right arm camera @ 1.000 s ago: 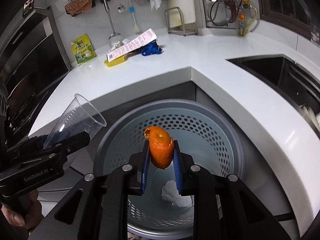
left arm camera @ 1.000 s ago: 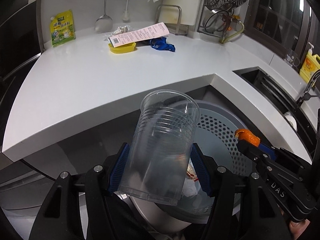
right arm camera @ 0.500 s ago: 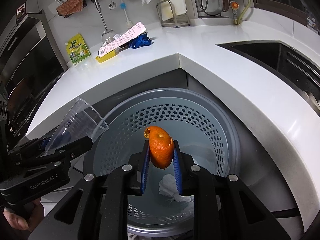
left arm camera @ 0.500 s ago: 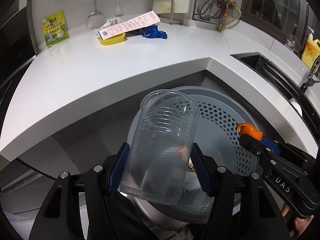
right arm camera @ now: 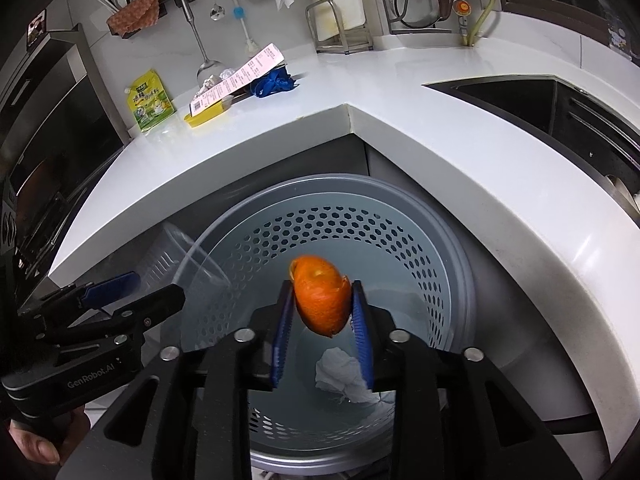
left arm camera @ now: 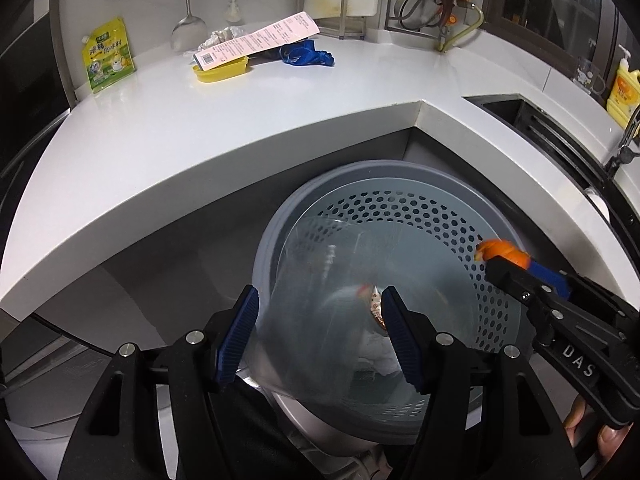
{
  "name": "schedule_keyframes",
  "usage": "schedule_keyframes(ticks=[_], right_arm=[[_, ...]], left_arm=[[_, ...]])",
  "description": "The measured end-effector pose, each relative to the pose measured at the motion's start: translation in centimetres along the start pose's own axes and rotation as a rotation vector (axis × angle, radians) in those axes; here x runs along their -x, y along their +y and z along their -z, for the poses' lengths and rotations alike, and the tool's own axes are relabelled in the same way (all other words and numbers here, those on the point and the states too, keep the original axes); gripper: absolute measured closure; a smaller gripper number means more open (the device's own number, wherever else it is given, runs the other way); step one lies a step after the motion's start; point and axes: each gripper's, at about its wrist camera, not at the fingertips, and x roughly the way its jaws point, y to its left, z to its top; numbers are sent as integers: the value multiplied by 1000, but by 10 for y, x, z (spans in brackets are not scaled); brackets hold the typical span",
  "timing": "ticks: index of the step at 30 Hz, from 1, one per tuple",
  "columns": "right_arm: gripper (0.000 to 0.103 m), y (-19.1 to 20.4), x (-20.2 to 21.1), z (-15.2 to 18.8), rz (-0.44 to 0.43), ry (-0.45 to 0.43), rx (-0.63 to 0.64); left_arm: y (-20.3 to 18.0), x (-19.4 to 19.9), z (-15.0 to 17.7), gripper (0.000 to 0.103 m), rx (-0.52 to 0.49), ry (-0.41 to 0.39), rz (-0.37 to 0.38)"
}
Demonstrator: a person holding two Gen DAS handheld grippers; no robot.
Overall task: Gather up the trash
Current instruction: 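Carry cup and peel over the bin and open the right tool, then open the left tool over the bin and swing back toward the counter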
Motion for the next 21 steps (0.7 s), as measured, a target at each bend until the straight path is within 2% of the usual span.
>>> schedule_keyframes(ticks=[2, 3, 21], right_arm=[[53, 0, 2, 0, 2, -11, -5], [50, 0, 3, 0, 3, -18, -6], [49, 1, 3, 0, 4, -23, -3]], left_arm=[[1, 0, 0, 34, 3, 0, -1], [1, 1, 0, 30, 5, -2, -2], [7, 2, 0, 25, 30, -12, 9]])
